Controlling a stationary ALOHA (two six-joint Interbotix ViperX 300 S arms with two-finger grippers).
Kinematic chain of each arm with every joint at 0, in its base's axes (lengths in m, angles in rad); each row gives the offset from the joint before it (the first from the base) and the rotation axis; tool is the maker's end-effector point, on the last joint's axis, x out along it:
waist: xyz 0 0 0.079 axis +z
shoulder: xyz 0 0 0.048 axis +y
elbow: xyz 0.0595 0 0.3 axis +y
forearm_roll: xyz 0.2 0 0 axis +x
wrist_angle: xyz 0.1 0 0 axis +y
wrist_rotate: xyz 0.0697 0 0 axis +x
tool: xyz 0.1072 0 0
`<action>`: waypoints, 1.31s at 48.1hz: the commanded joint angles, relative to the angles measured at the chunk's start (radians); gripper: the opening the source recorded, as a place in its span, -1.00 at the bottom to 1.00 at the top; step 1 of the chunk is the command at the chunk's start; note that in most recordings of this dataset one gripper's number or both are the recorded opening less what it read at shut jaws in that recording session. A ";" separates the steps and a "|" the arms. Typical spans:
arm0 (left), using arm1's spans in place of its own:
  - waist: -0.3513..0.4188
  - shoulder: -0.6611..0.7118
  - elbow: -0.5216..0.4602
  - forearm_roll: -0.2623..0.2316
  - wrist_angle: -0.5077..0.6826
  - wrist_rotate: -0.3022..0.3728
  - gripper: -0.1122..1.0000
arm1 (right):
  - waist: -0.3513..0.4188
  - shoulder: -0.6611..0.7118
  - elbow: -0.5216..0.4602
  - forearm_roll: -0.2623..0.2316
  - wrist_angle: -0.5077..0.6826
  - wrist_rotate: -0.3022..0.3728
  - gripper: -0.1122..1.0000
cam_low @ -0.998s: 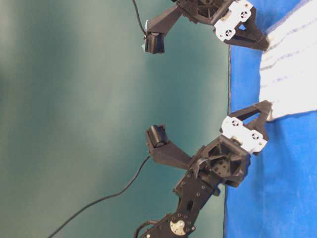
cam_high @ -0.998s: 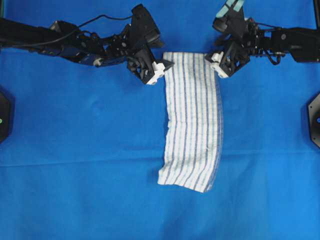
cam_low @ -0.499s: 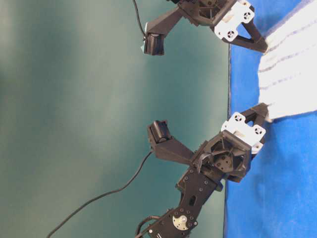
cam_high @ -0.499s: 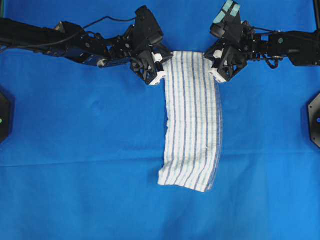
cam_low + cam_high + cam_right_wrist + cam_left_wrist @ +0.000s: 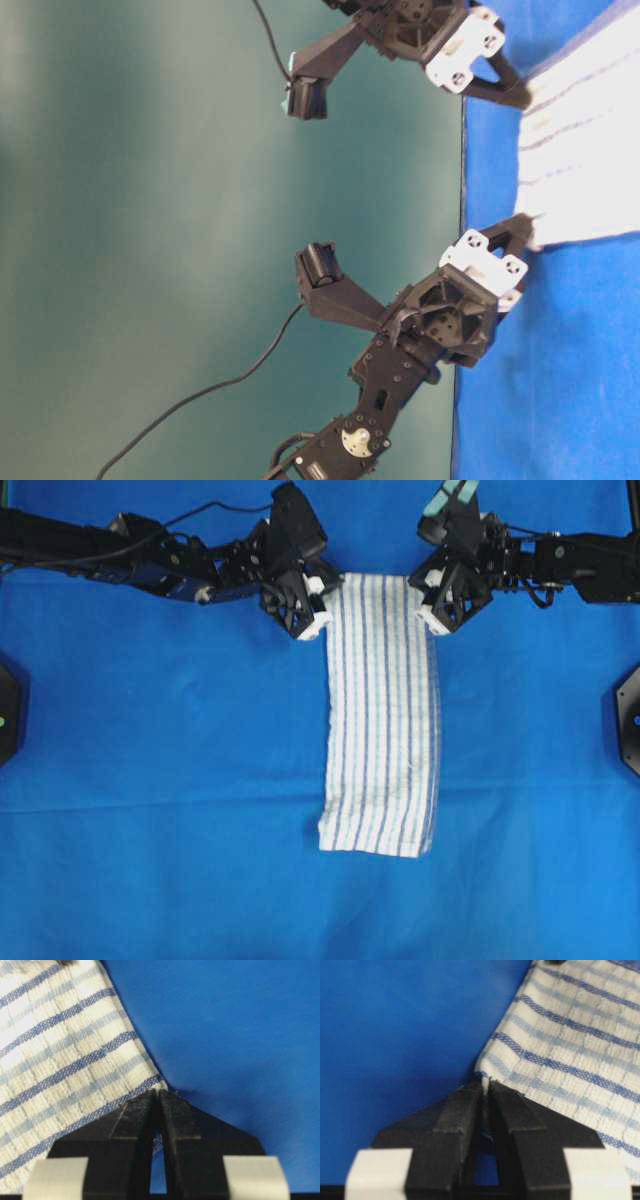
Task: Fold the blue towel.
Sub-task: 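Fold the top end down toward the bottom end with both grippers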
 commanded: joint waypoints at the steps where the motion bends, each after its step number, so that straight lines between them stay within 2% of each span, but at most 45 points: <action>1: 0.046 -0.038 -0.029 0.000 0.012 0.028 -0.74 | -0.023 -0.012 -0.032 -0.002 0.000 -0.002 -0.73; 11: 0.069 -0.040 -0.063 0.000 0.066 0.051 -0.74 | -0.046 -0.011 -0.060 -0.006 0.000 -0.029 -0.73; 19: 0.055 -0.051 -0.060 0.000 0.069 0.048 -0.74 | -0.044 -0.011 -0.058 -0.006 -0.003 -0.032 -0.73; 27: 0.009 -0.094 -0.034 -0.002 0.075 0.048 -0.74 | -0.020 -0.029 -0.029 0.000 -0.006 -0.017 -0.73; 40: -0.089 -0.149 0.061 0.000 0.067 0.034 -0.74 | 0.110 -0.132 0.081 0.048 -0.023 -0.003 -0.73; 55: -0.276 -0.181 0.144 -0.005 0.055 0.028 -0.74 | 0.308 -0.216 0.158 0.091 -0.023 0.063 -0.73; 63: -0.371 -0.193 0.147 -0.005 0.061 -0.017 -0.74 | 0.428 -0.216 0.167 0.129 -0.015 0.098 -0.73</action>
